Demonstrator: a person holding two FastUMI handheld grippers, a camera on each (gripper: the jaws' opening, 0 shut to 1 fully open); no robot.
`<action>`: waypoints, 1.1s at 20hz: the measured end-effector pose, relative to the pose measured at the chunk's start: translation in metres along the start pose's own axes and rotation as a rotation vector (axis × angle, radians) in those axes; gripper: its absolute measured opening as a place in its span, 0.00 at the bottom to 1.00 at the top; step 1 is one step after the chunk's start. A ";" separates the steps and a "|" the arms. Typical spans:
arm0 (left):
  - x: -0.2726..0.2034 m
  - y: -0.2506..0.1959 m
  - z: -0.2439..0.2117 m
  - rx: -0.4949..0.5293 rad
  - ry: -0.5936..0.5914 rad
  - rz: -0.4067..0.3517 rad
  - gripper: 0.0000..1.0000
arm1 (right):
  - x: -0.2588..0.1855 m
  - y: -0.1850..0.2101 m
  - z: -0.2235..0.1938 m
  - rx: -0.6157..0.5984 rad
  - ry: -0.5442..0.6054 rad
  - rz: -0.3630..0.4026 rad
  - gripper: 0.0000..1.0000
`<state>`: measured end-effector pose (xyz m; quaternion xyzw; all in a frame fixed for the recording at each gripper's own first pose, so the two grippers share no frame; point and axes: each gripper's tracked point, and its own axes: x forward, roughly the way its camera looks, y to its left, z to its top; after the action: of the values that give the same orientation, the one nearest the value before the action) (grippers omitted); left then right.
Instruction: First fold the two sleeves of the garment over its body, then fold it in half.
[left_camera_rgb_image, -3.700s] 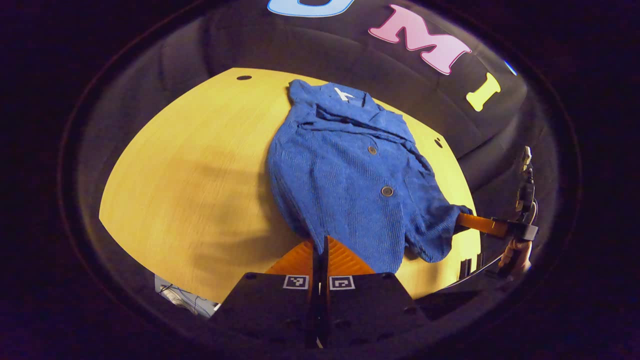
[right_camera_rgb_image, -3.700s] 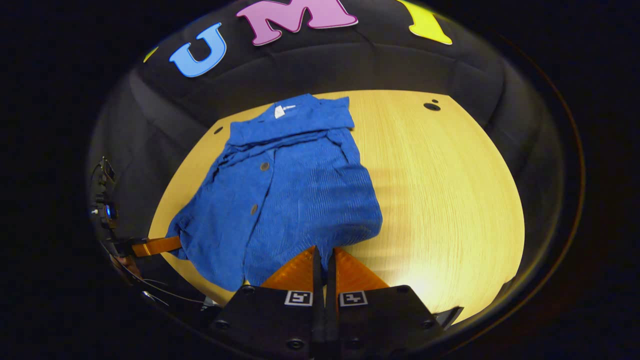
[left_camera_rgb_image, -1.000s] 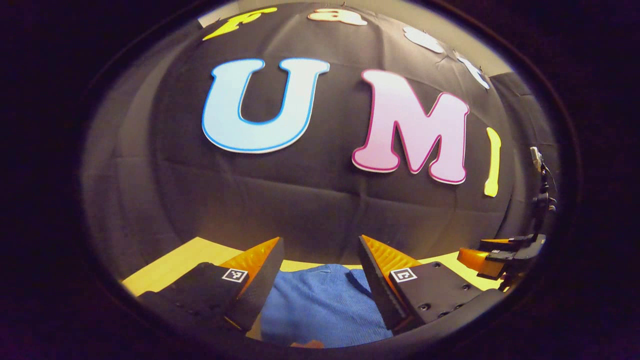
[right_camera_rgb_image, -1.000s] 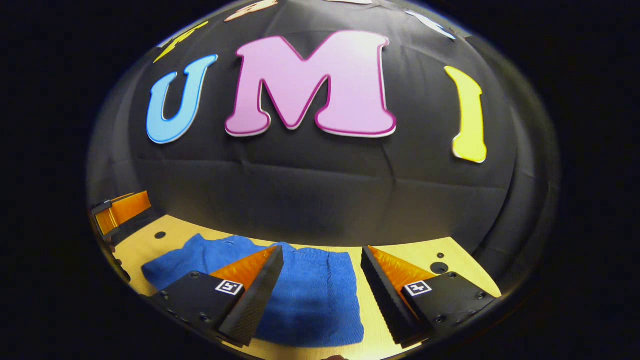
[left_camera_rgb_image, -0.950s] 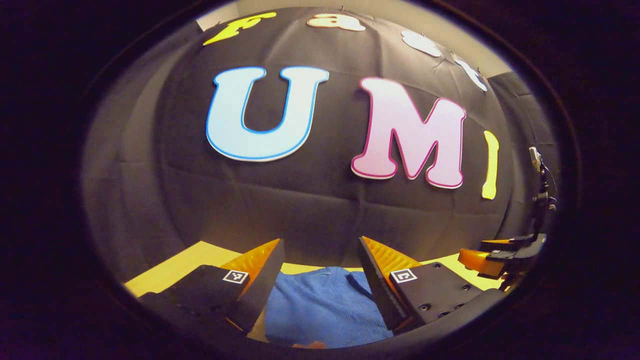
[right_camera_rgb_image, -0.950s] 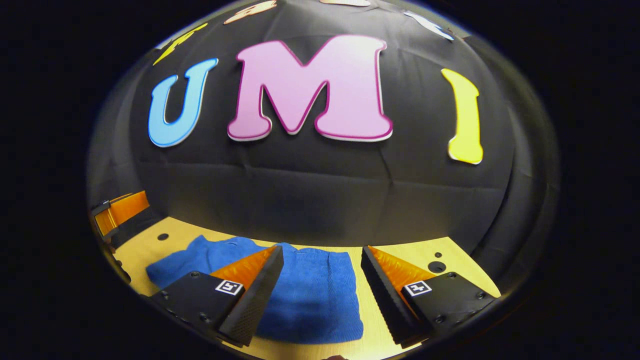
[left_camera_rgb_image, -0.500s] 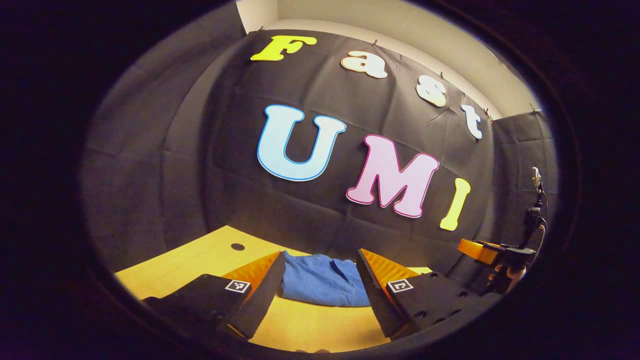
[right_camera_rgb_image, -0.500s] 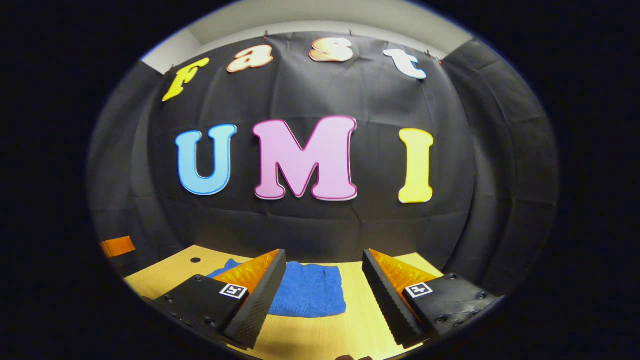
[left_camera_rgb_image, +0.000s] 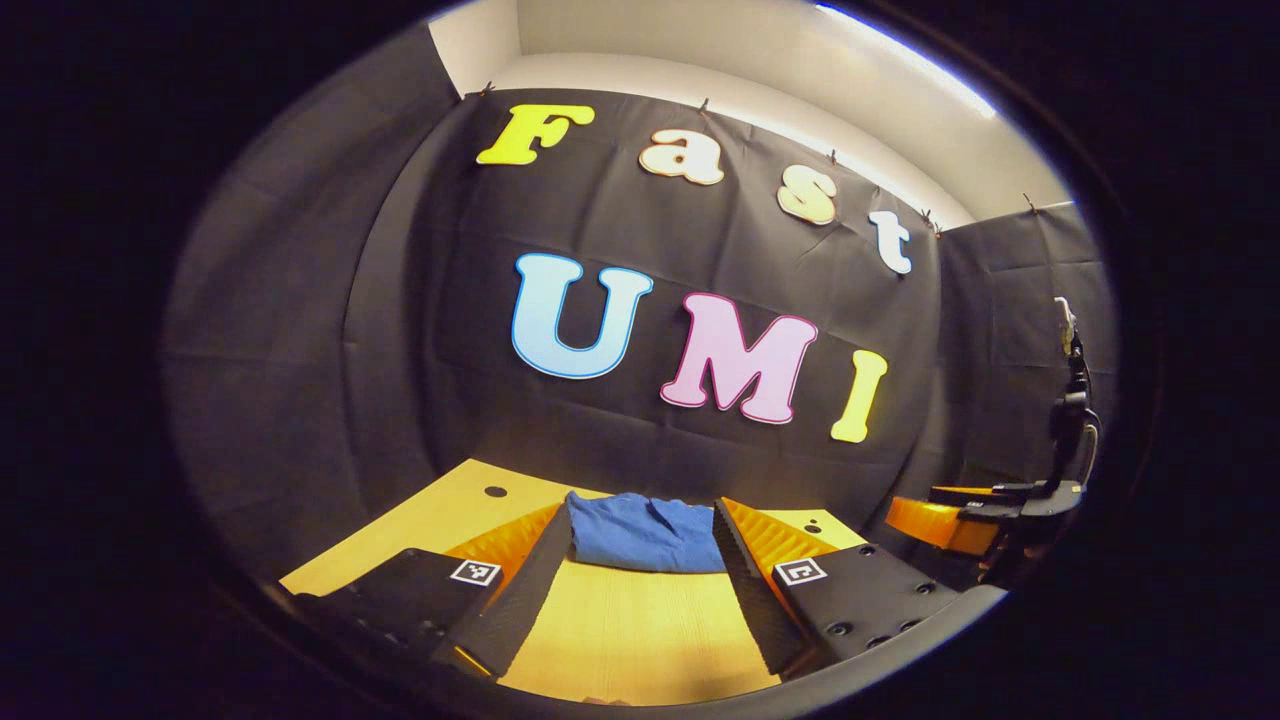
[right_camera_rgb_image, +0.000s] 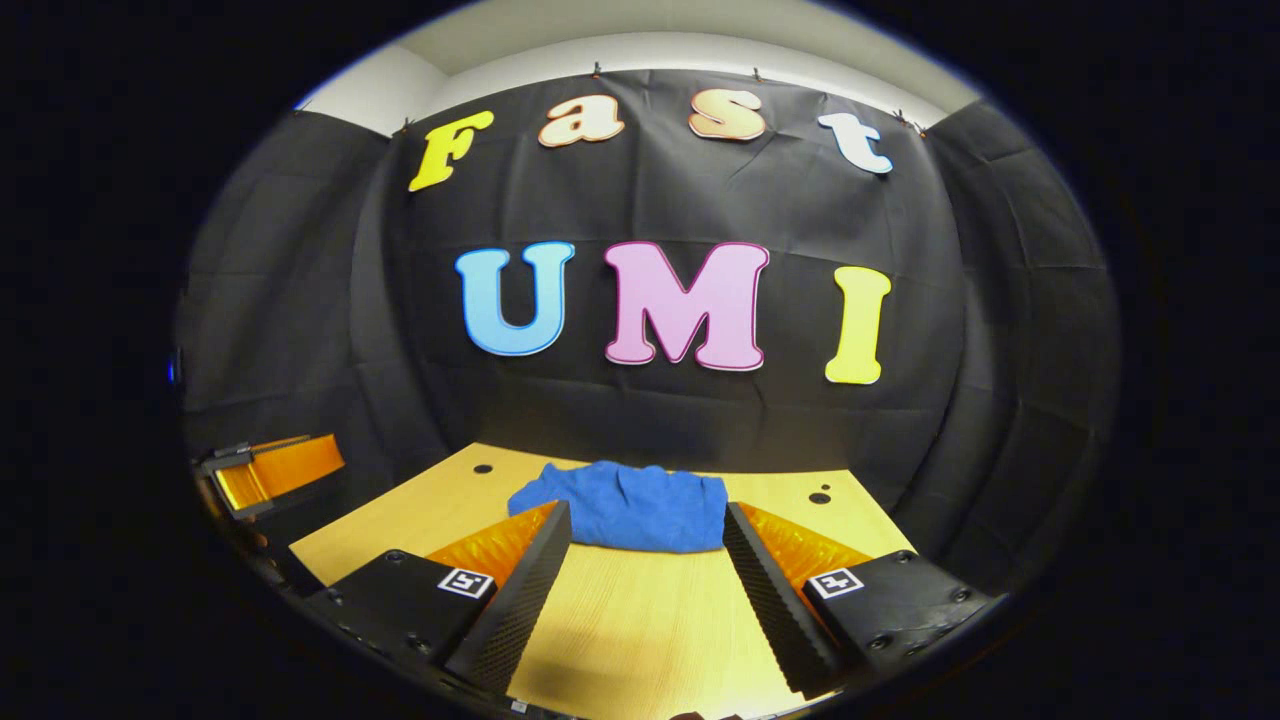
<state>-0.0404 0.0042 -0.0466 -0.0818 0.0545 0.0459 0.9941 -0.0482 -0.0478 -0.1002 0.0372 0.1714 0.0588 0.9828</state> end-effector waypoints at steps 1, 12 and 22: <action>-0.009 -0.002 0.004 0.029 -0.008 -0.004 0.82 | -0.014 0.006 -0.002 0.002 0.008 0.004 0.98; -0.052 -0.012 0.019 0.061 -0.072 0.017 0.82 | -0.066 0.037 0.020 0.032 -0.049 0.011 0.98; -0.043 -0.036 0.043 0.114 -0.158 -0.018 0.82 | -0.058 0.055 0.066 -0.031 -0.197 0.112 0.98</action>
<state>-0.0753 -0.0274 0.0063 -0.0216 -0.0224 0.0400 0.9987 -0.0858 -0.0041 -0.0134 0.0369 0.0704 0.1125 0.9905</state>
